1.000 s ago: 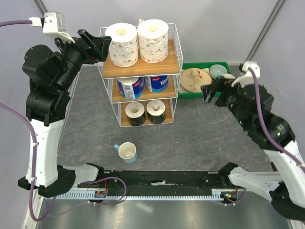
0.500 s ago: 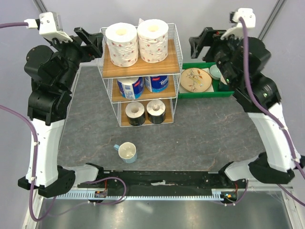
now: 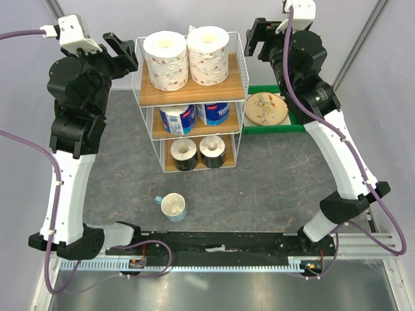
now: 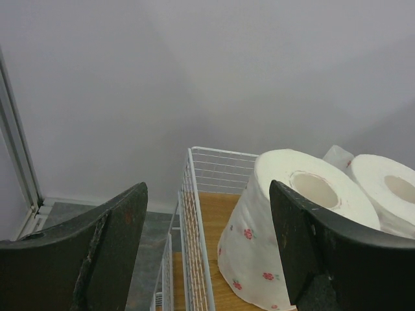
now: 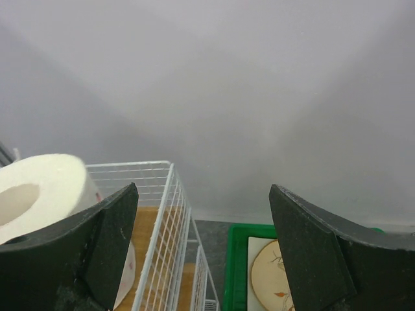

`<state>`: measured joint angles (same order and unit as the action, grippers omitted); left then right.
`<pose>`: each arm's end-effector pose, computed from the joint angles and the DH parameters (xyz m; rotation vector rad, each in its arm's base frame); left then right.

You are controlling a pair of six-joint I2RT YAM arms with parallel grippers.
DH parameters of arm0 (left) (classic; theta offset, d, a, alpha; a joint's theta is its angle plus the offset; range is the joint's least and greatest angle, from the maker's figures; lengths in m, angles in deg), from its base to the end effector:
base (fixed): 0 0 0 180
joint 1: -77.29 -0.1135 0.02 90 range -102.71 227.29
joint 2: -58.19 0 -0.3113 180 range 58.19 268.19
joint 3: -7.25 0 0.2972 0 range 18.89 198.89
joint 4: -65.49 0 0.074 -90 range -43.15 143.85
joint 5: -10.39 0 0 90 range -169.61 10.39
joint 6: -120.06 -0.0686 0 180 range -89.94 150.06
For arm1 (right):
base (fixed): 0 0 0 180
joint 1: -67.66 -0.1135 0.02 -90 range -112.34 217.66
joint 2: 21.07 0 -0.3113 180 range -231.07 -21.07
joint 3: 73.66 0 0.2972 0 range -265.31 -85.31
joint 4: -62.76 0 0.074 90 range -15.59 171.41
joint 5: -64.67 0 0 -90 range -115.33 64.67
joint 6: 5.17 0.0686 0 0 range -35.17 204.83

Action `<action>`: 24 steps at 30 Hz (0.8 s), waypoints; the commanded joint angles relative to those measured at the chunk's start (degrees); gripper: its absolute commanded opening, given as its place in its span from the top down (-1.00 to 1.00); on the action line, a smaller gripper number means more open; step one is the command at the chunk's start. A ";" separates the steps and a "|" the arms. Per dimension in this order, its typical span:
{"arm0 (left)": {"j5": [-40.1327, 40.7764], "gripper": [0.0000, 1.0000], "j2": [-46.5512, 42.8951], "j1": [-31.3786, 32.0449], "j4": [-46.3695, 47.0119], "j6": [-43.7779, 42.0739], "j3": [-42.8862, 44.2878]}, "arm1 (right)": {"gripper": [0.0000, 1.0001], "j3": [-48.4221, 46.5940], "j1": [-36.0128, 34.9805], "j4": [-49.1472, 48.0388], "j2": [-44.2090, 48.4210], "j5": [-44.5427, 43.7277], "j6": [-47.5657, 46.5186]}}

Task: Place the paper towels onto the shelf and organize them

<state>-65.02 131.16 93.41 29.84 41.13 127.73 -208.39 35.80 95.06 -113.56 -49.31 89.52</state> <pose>0.2613 -0.0575 0.6592 -0.1540 1.3654 -0.2241 0.3444 0.1812 0.6479 0.0149 1.4164 0.2357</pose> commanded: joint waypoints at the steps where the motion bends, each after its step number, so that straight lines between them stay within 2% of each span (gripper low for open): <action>1: 0.97 -0.65 0.59 -1.44 4.32 -1.84 -0.99 | -0.82 -2.86 2.59 -5.26 -1.64 0.78 1.11; 9: -1.57 -0.65 0.77 -3.46 5.11 -1.05 -4.33 | -0.81 -4.62 3.47 -5.09 -4.63 4.12 2.43; 24: -4.57 -0.65 2.79 -4.78 5.64 -1.23 -5.30 | -0.81 -5.50 3.47 -3.68 -8.06 9.30 5.85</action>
<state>-68.04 133.63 89.02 32.98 41.11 122.57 -211.41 39.28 92.10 -121.08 -42.49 93.78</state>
